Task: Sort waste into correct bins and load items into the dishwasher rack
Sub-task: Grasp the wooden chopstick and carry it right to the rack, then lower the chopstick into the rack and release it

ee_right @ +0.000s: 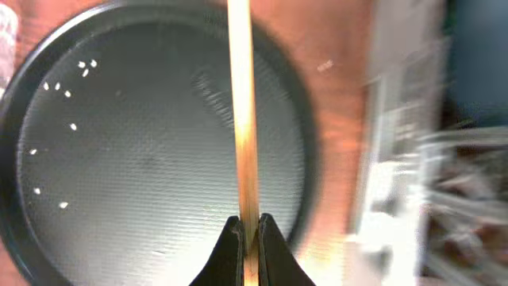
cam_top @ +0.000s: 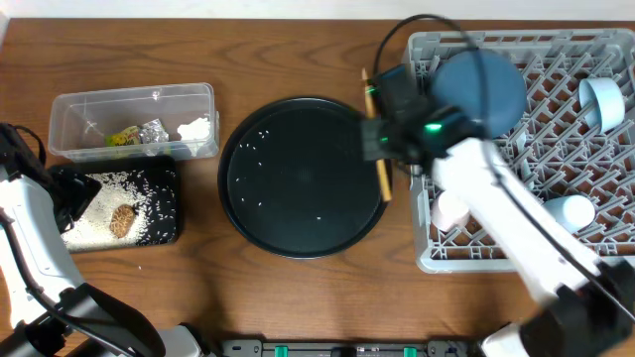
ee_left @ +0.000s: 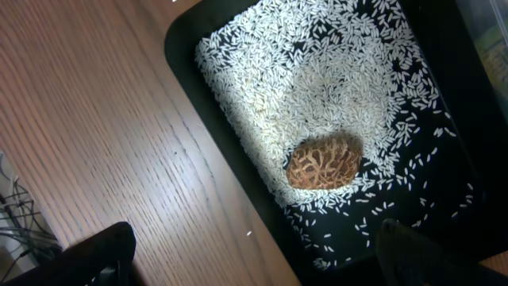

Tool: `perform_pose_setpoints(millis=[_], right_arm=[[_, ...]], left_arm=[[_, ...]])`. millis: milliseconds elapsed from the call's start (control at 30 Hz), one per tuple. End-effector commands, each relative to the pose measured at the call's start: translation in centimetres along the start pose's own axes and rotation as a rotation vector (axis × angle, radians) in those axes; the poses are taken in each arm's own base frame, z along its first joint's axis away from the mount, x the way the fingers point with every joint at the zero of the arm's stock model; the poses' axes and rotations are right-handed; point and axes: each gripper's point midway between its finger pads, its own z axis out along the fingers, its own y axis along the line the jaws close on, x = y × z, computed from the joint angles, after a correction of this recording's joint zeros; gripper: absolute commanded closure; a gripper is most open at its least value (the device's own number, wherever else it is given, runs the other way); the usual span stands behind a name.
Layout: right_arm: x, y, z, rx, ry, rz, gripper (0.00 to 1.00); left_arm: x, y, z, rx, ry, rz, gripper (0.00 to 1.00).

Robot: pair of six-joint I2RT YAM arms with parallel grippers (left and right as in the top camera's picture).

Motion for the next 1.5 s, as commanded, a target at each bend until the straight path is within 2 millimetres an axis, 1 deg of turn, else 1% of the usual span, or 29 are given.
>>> perform_pose_setpoints(millis=[0,33,133,200,300,433,567,633,833,967,1167,1333,1467], right_arm=[[-1.9,-4.9,-3.7,0.064,-0.071,-0.129,0.99],[-2.0,-6.6,-4.3,0.089,-0.075,-0.124,0.99],[-1.8,-12.5,-5.9,0.183,-0.068,-0.104,0.99],[-1.5,-15.6,-6.3,0.229,-0.048,-0.111,0.99],[-0.6,-19.7,-6.6,0.292,0.000,-0.134,0.99],[0.3,-24.0,-6.4,0.344,0.033,-0.078,0.99],[1.2,-26.8,-5.2,0.364,0.080,-0.039,0.99],[1.7,-27.8,-4.2,0.366,0.106,-0.020,0.99],[2.2,-30.2,-0.4,0.368,0.155,0.004,0.99],[2.2,-31.2,1.0,0.372,0.160,0.015,0.99],[1.8,-32.1,2.1,0.388,0.145,0.018,0.99],[2.1,-32.3,2.8,0.384,0.158,0.023,0.99],[2.1,-32.4,2.9,0.384,0.159,0.023,0.99]], left_arm=[[-0.2,0.4,-0.2,-0.017,-0.011,-0.009,0.02],[-0.2,0.4,-0.2,-0.017,-0.011,-0.009,0.02],[-0.2,0.4,-0.2,-0.017,-0.012,-0.009,0.02],[-0.2,0.4,-0.2,-0.017,-0.012,-0.009,0.02],[-0.2,0.4,-0.2,-0.017,-0.011,-0.009,0.02],[-0.2,0.4,-0.2,-0.017,-0.012,-0.009,0.02],[-0.2,0.4,-0.2,-0.017,-0.011,-0.009,0.02],[-0.2,0.4,-0.2,-0.017,-0.011,-0.009,0.02],[-0.2,0.4,-0.2,-0.017,-0.011,-0.009,0.02],[-0.2,0.4,-0.2,-0.017,-0.011,-0.009,0.02],[-0.2,0.4,-0.2,-0.017,-0.011,-0.009,0.02],[-0.2,0.4,-0.2,-0.017,-0.012,-0.009,0.02],[-0.2,0.4,-0.2,-0.017,-0.011,-0.009,0.02]])
